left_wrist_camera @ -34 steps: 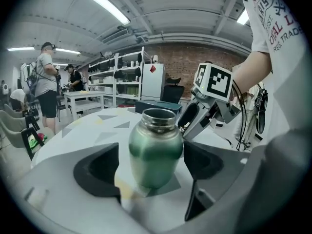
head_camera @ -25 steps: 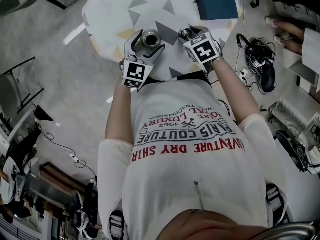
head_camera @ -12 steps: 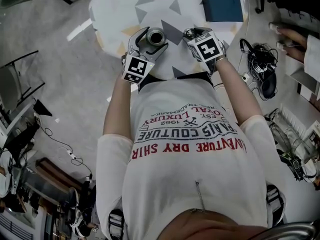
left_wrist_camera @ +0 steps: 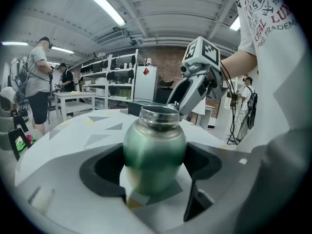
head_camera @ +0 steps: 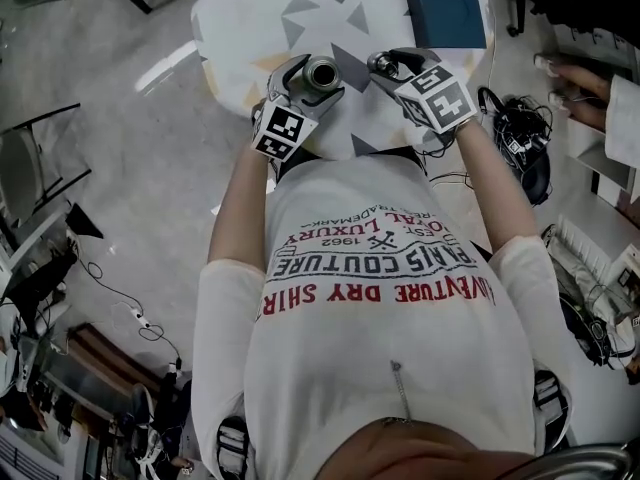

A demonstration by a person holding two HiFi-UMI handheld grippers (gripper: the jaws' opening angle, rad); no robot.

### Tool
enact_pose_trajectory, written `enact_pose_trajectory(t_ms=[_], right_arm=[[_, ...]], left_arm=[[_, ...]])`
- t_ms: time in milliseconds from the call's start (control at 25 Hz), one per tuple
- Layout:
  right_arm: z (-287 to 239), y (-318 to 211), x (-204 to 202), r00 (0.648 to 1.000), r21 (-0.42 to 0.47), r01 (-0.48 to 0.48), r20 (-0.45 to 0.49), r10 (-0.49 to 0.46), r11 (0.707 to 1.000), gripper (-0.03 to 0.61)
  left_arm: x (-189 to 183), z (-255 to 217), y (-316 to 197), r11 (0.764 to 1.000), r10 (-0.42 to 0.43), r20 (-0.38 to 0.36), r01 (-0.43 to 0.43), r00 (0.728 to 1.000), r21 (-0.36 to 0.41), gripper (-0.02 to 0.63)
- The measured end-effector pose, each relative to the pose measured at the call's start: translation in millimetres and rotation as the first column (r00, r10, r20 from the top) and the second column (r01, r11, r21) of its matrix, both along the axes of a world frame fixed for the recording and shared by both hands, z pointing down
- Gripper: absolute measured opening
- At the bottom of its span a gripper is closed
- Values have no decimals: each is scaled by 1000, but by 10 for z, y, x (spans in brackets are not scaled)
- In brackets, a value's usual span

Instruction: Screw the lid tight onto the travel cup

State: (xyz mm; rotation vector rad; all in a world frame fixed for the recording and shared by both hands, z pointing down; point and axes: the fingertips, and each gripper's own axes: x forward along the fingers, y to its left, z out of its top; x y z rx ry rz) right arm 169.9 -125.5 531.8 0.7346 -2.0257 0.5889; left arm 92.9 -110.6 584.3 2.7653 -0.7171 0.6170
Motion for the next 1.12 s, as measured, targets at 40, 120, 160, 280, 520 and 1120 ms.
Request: enact_pose_trajectory(t_ms=[40,120,160,280,520,1120], right_arm=[[-91,-1,-52,1000,5,24,2,-24,1000,236],[-262,9,-182,997,11,78,10,-78,997,236],[-343,19,-261,994,14,108,18,-109,994,236],[-549,68,-508,977,23,207,37,-208,978,236],[-695,198,-898,894,32,446,28,-447,894,236],[-358,281,-1204,702,-55,705,-90,-707,707,236]], left_arm=[[5,0,-3,1000,3,-3,-3,1000,2,380],[-3,8,-5,1000,8,-7,-8,1000,7,380],[-13,8,-3,1000,12,-7,-12,1000,8,380],[-30,3,23,999,32,-7,-32,999,-1,380],[2,0,25,999,45,-7,-45,999,-16,381],[5,29,25,997,58,-29,-59,998,-50,383]])
